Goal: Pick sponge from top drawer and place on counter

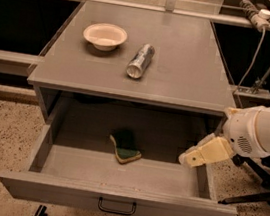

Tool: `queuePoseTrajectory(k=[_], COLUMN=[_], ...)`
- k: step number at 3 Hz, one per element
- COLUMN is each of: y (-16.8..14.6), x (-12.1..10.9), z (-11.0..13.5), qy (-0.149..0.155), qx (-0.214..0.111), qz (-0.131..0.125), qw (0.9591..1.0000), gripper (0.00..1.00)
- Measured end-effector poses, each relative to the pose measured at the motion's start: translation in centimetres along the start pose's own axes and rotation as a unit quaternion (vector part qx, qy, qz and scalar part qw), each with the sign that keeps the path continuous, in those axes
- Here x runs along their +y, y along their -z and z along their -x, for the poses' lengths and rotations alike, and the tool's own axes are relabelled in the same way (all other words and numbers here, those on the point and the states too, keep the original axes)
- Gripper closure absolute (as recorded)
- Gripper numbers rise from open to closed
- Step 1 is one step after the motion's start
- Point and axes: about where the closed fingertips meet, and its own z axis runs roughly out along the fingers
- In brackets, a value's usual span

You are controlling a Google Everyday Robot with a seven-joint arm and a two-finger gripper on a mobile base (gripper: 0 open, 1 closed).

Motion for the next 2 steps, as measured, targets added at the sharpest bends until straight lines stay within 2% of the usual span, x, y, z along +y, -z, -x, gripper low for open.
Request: queuePoseTrajectory(k=[1, 2], y=[0.0, -1.6], x=[0.1, -0.3], z=[0.0, 0.0], qy=[0.000, -0.024], qx=[0.001, -0.011], qz=[0.001, -0.019], qw=[1.0000, 0.9995], gripper=[0.00, 0.00])
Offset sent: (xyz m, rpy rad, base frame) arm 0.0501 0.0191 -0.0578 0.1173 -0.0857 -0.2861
